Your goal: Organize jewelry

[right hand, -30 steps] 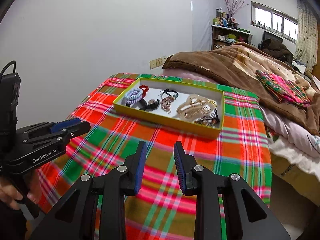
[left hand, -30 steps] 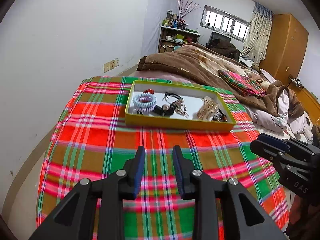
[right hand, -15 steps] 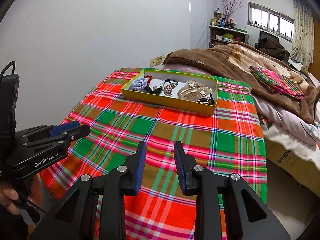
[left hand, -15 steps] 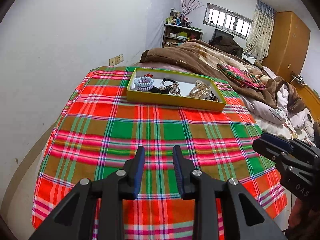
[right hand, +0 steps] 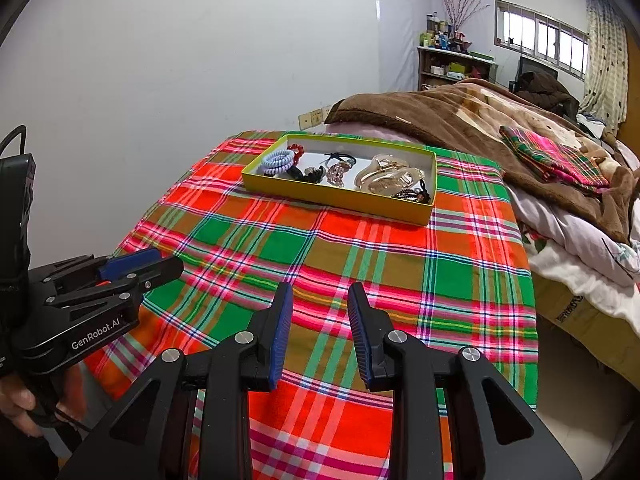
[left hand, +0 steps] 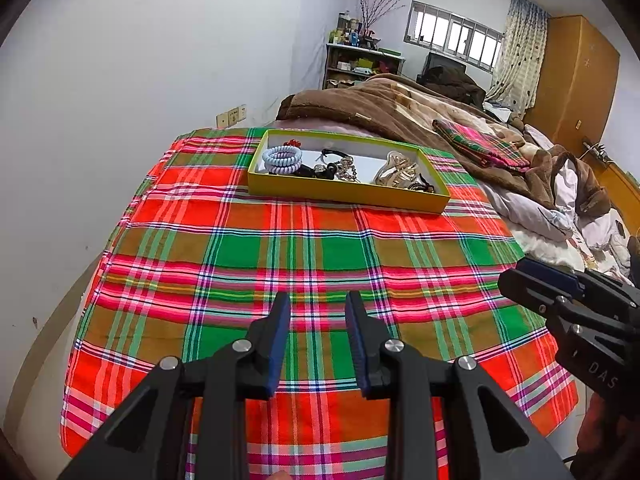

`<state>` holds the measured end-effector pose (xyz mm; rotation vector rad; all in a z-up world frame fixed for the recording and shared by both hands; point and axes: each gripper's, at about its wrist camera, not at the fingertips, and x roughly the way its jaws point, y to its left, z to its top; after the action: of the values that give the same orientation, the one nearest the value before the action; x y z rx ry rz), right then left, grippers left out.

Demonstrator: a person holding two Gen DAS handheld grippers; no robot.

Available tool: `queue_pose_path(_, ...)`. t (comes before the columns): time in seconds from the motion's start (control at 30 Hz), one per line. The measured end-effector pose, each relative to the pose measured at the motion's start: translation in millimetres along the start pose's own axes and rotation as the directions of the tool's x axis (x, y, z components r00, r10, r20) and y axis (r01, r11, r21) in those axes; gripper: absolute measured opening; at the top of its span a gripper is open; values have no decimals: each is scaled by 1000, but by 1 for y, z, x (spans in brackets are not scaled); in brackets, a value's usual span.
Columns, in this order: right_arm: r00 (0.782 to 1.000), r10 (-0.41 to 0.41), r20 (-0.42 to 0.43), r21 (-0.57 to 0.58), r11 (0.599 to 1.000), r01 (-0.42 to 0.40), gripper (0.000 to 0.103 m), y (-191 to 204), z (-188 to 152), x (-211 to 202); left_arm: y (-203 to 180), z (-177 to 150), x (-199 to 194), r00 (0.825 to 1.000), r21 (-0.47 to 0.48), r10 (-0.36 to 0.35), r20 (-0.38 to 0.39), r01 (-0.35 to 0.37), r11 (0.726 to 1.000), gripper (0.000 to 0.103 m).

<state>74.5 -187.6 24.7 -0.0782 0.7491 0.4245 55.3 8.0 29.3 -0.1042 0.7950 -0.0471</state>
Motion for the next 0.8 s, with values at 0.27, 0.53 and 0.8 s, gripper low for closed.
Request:
queue_pose_path(0.27, 1000, -1, -9, -2, 1000, 1, 29, 0, 0, 2, -1, -2, 2, 1000, -1, 3, -7, -3, 1000, 30)
queue_pose_path(0.53, 1000, 0, -9, -2, 1000, 0, 29, 1, 0, 2, -1, -2, 0, 1000, 1, 10, -4, -10, 1000, 30)
queue_pose_path(0.8, 1000, 2, -4, -2, 1000, -2, 29, 2, 0, 0, -1, -1, -1, 1000, 6, 12, -3, -12, 1000, 30)
